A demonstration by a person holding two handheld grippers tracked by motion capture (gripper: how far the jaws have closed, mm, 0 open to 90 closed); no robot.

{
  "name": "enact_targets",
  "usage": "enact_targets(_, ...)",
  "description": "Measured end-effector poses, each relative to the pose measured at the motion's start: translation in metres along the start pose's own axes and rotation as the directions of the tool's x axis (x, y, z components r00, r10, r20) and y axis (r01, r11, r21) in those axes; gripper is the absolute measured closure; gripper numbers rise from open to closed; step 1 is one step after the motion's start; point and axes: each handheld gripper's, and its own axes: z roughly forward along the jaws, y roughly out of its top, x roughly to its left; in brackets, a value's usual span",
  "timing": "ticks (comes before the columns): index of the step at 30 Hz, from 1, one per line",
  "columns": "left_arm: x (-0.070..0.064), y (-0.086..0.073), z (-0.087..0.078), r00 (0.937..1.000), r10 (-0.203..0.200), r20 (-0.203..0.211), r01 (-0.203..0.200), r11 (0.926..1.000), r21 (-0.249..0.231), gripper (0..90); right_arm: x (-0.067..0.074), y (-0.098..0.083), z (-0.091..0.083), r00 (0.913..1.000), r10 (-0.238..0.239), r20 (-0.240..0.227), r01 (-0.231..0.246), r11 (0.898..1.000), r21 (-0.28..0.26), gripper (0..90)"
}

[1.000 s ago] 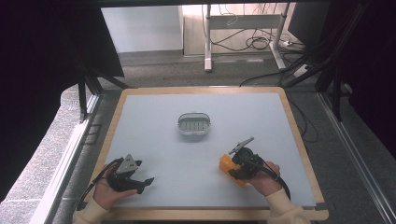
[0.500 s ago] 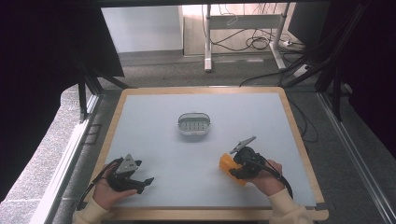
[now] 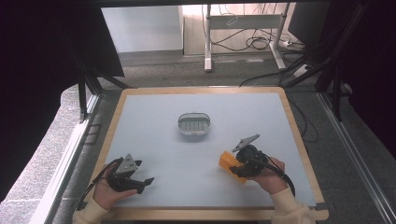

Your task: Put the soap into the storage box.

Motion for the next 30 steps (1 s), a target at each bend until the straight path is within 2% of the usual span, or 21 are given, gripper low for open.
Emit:
enact_targets(8, 0.0, 0.001, -0.001, 1.0, 0.001, -0.001, -0.001, 1.0, -0.005, 19.2, -0.004, 0.004, -0.007, 0.9999, -0.002, -0.016, 0.002, 0.999, -0.037, 61.4)
enact_targets(12, -0.002, 0.001, 0.0, 1.0, 0.005, 0.0, -0.005, 1.0, -0.004, 19.2, -0.006, 0.009, -0.012, 0.9999, -0.01, -0.008, 0.01, 0.999, -0.051, 61.3)
enact_targets(30, -0.002, 0.002, 0.0, 1.0, 0.002, 0.0, -0.002, 1.0, -0.005, 19.2, -0.017, 0.026, -0.019, 0.999, -0.036, -0.026, 0.034, 0.997, -0.063, 61.4)
